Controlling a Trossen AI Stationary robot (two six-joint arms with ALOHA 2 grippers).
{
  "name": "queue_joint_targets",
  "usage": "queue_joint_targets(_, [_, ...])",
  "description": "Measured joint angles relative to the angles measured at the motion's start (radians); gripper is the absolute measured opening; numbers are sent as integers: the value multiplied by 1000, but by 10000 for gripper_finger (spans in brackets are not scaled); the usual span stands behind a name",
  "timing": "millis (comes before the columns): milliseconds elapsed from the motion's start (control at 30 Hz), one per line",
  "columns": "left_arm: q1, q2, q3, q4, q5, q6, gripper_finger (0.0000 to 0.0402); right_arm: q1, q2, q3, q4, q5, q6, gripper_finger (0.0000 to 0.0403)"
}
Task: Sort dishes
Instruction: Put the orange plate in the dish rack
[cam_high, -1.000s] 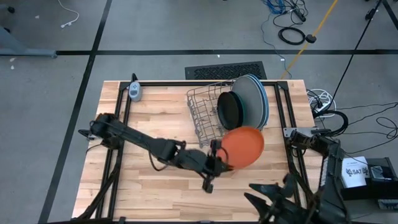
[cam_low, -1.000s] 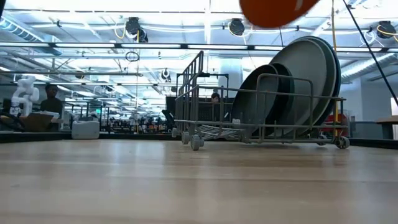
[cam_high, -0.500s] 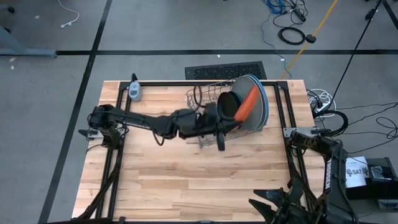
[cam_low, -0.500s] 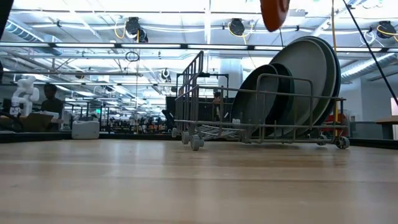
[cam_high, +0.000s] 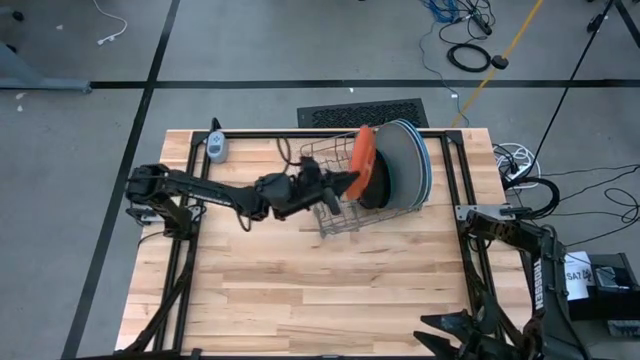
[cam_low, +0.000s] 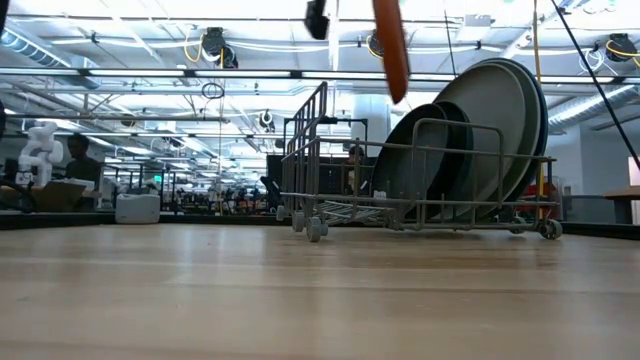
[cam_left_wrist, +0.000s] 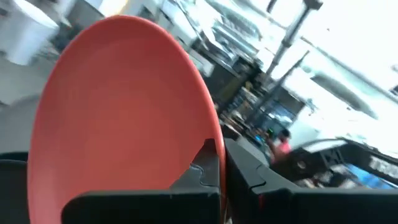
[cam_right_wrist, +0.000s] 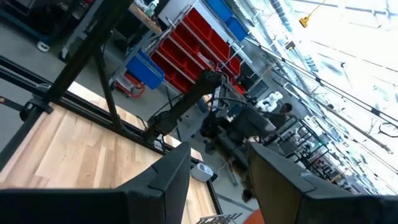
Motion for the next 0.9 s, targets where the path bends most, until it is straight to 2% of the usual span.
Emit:
queue_joint_targets(133, [-13, -76, -79, -17, -95, -58, 0, -4, 0, 0, -5, 0, 10, 153])
queue_joint_targets(300, [-43, -93, -114, -29, -173, -179, 0, -5, 0, 0, -73, 0, 68, 153])
queue_joint_targets(533, [-58, -15, -112, -33, -283, -373, 0, -9, 0, 0, -196, 0, 211, 153])
queue_joint_targets(733, [-69, 48, -112, -25, -398, -470, 0, -12, 0, 0, -195, 0, 213, 153])
queue_joint_targets(900, [-66, 60, -112, -19, -424, -515, 0, -12, 0, 0, -195, 1, 209, 153])
